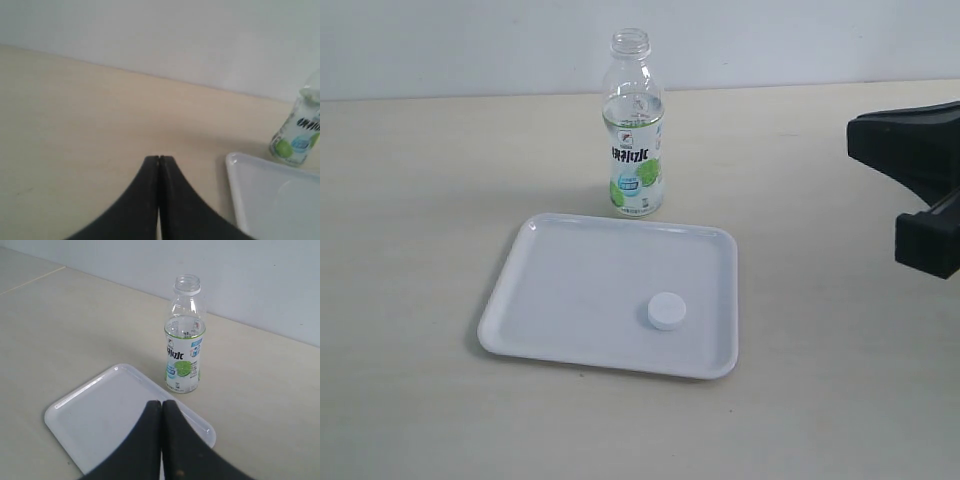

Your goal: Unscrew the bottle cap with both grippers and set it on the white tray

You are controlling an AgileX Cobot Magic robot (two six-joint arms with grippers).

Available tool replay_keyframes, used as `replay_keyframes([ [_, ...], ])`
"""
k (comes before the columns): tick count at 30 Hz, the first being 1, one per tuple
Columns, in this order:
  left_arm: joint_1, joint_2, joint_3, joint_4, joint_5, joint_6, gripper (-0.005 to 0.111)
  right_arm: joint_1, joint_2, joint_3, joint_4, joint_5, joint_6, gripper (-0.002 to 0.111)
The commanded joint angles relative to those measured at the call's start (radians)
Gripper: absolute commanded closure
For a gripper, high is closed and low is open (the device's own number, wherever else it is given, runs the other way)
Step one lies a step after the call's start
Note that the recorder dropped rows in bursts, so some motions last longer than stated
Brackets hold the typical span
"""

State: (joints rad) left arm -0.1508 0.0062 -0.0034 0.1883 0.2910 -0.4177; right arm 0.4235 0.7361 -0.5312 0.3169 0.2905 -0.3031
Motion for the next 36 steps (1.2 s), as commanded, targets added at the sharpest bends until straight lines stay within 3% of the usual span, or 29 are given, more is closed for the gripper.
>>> replay_keyframes([
  [1, 0.002, -0.006, 0.003, 0.088, 0.086, -0.005, 0.107, 0.001, -0.001, 0.005, -0.002, -0.015, -0.002, 0.108],
  [21, 0.002, -0.006, 0.003, 0.097, 0.086, -0.005, 0.107, -0.015, -0.016, 0.006, -0.009, -0.003, -0.062, 0.108],
  [25, 0.002, -0.006, 0.003, 0.097, 0.086, -0.005, 0.107, -0.141, -0.085, 0.054, -0.003, -0.001, -0.062, 0.108],
  [28, 0.002, -0.006, 0.003, 0.097, 0.086, -0.005, 0.107, -0.352, -0.247, 0.185, -0.041, -0.014, -0.062, 0.108],
  [30, 0.002, -0.006, 0.003, 0.097, 0.086, -0.007, 0.107, -0.421, -0.332, 0.258, -0.095, -0.014, -0.062, 0.108],
  [36, 0.002, -0.006, 0.003, 0.097, 0.086, -0.005, 0.107, -0.434, -0.410, 0.360, -0.134, -0.022, -0.062, 0.108],
])
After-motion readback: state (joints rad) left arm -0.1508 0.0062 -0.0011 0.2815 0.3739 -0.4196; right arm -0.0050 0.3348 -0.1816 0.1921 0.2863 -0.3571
